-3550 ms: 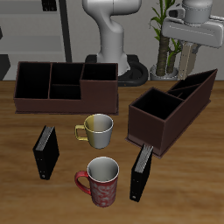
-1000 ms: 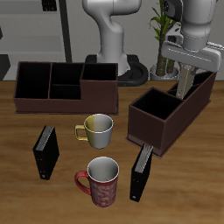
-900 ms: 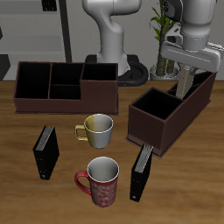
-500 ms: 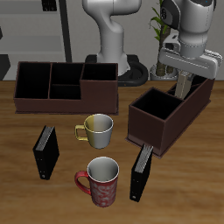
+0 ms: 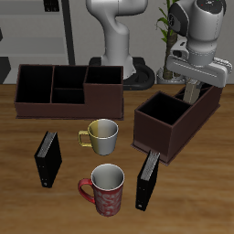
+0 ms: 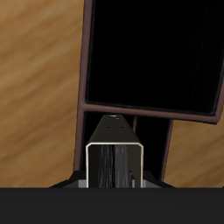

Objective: Place the yellow book into the left desk caddy's back compartment

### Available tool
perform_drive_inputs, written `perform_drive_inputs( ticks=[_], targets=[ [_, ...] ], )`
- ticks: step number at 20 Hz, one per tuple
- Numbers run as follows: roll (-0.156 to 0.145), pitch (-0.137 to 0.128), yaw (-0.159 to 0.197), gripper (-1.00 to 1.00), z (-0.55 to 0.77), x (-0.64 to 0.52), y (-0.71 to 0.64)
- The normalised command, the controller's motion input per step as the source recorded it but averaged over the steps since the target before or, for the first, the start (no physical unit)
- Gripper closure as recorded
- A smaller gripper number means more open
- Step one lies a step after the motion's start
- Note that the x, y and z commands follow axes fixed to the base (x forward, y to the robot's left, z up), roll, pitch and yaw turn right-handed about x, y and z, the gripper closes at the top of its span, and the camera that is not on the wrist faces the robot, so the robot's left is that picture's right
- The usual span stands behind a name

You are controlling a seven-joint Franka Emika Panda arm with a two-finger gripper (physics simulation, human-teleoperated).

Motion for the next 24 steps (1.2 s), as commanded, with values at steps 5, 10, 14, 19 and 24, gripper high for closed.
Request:
perform_drive_inputs(
  ticks=[5,10,14,19,24],
  targets=[
    [0.014,0.016,0.006,1.0,-0.14,0.01,0.09],
    [0.011,0.019,-0.001,1.0,-0.18,-0.02,0.04],
    [0.005,0.019,-0.012,1.0,-0.13,0.02,0.0],
    [0.011,0.019,-0.012,1.0,-0.17,-0.03,0.07],
    [0.006,0.029,0.013,1.0,-0.22,0.01,0.04]
  ],
)
